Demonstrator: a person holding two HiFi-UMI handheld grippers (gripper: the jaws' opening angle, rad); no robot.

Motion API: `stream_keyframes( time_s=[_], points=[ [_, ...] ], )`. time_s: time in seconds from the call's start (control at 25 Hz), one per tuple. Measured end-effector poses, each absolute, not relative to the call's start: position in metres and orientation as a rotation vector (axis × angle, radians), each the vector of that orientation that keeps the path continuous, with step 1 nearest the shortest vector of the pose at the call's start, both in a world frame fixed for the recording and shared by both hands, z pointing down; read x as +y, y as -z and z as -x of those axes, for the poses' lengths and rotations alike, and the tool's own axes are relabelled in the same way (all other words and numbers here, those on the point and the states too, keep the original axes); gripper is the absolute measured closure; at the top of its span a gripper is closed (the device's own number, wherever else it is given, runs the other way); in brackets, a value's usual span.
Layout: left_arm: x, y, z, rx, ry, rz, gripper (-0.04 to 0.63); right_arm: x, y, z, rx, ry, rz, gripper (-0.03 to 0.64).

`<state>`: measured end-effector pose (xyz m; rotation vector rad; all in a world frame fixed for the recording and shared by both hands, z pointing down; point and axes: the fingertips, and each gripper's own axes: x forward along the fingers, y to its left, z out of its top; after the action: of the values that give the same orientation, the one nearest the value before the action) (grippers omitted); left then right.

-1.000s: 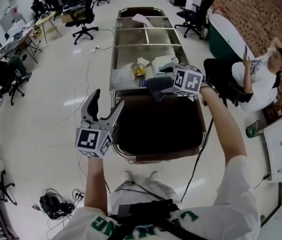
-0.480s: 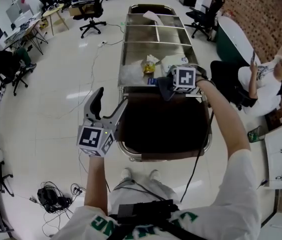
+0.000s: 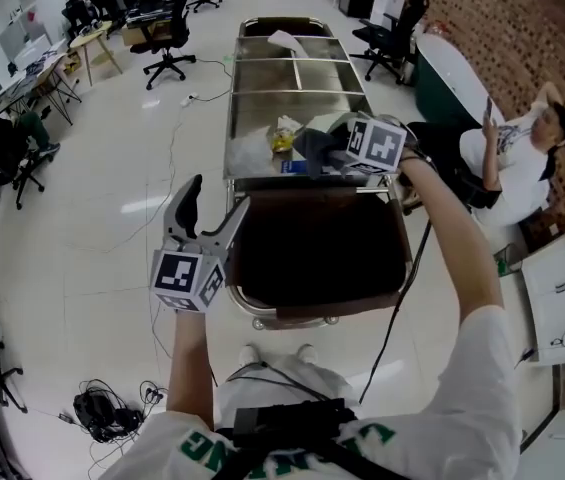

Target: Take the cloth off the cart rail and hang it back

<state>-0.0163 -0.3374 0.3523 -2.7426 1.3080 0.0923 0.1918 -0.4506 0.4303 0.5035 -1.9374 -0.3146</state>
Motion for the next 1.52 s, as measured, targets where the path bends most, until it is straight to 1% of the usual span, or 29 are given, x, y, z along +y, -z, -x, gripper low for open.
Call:
stream_keyframes(
  time_s=[0.4, 0.68, 0.84, 1.08, 1.52],
  points=[
    [-0.337, -0.333, -0.004, 1.237, -0.139, 2.764, 0.238, -0.425, -0.315, -0.212, -2.203, 0.43, -1.024, 0.511],
    [-0.337, -0.328, -0.012, 1.249, -0.174, 2.755, 0.238, -0.382, -0.267, -0.253, -2.274, 0.451, -1.569, 0.511],
    [-0.337, -0.328, -0.013, 1.264, -0.183, 2.75, 0.238, -0.348, -0.275, -0.265, -2.282, 0.441, -1.793, 0.511],
    [-0.333, -0.331, -0.012, 1.284, -0.185, 2.726, 0.238, -0.308, -0.296, -0.257, -2.369, 0.354, -2.016, 0.511],
    [-0.328, -0.343, -0.003, 1.347, -0.226, 2.696, 0.238, -0.28, -0.347, -0.226, -2.409, 0.229, -2.168, 0.511]
  ],
)
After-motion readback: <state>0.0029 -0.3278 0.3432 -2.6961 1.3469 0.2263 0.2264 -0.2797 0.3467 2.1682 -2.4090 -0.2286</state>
